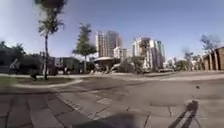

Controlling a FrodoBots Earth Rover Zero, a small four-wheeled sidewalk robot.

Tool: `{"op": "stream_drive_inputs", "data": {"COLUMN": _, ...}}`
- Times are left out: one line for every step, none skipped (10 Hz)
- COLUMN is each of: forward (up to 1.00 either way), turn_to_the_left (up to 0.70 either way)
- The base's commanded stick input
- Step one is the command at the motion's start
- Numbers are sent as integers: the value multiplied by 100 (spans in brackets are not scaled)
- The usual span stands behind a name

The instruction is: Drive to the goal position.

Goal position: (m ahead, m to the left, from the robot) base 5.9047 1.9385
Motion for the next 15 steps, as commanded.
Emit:
{"op": "stream_drive_inputs", "data": {"forward": 70, "turn_to_the_left": 1}}
{"op": "stream_drive_inputs", "data": {"forward": 70, "turn_to_the_left": 1}}
{"op": "stream_drive_inputs", "data": {"forward": 70, "turn_to_the_left": 1}}
{"op": "stream_drive_inputs", "data": {"forward": 70, "turn_to_the_left": 1}}
{"op": "stream_drive_inputs", "data": {"forward": 70, "turn_to_the_left": 1}}
{"op": "stream_drive_inputs", "data": {"forward": 70, "turn_to_the_left": 1}}
{"op": "stream_drive_inputs", "data": {"forward": 70, "turn_to_the_left": 1}}
{"op": "stream_drive_inputs", "data": {"forward": 70, "turn_to_the_left": 1}}
{"op": "stream_drive_inputs", "data": {"forward": 70, "turn_to_the_left": 1}}
{"op": "stream_drive_inputs", "data": {"forward": 70, "turn_to_the_left": 1}}
{"op": "stream_drive_inputs", "data": {"forward": 70, "turn_to_the_left": 1}}
{"op": "stream_drive_inputs", "data": {"forward": 70, "turn_to_the_left": 1}}
{"op": "stream_drive_inputs", "data": {"forward": 70, "turn_to_the_left": 1}}
{"op": "stream_drive_inputs", "data": {"forward": 70, "turn_to_the_left": 1}}
{"op": "stream_drive_inputs", "data": {"forward": 70, "turn_to_the_left": 1}}
